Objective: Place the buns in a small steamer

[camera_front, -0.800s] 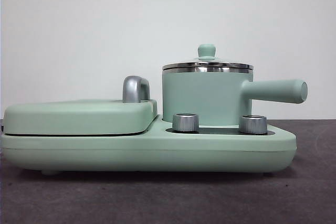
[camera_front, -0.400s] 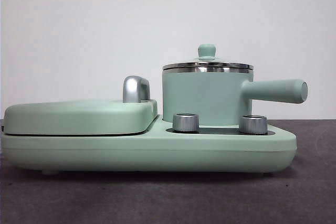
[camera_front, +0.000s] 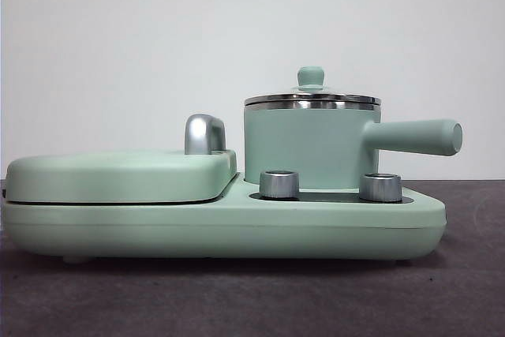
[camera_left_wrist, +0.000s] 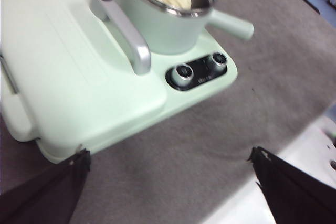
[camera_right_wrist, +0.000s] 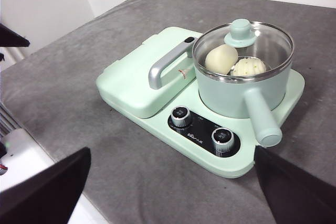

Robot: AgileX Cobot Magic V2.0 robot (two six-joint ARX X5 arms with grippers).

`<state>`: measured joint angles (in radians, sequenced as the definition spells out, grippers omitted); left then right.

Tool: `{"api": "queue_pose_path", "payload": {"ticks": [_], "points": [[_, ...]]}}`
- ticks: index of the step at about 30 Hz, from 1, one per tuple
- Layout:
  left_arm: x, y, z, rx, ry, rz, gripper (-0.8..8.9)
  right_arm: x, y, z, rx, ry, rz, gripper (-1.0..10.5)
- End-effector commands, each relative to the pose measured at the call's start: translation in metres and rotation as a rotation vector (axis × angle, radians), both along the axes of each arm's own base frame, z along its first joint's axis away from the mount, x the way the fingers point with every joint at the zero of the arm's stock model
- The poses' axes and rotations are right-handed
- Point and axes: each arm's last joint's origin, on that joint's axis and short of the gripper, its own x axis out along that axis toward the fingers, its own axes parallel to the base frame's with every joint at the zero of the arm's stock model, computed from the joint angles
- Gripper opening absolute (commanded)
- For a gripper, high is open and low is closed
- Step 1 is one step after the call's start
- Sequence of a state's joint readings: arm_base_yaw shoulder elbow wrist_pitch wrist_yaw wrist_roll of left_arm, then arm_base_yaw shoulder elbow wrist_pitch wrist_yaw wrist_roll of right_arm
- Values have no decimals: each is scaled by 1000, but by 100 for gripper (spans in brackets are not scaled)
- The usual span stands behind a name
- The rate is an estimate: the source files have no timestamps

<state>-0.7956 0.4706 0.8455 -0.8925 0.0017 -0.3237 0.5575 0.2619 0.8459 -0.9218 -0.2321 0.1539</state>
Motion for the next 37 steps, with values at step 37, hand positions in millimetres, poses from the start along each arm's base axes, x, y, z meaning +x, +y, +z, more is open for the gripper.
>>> {"api": "queue_pose_path", "payload": {"ticks": [37], "points": [[28,41,-108,69,-442,575,21,0,0,2,2,-14,14,19]]}}
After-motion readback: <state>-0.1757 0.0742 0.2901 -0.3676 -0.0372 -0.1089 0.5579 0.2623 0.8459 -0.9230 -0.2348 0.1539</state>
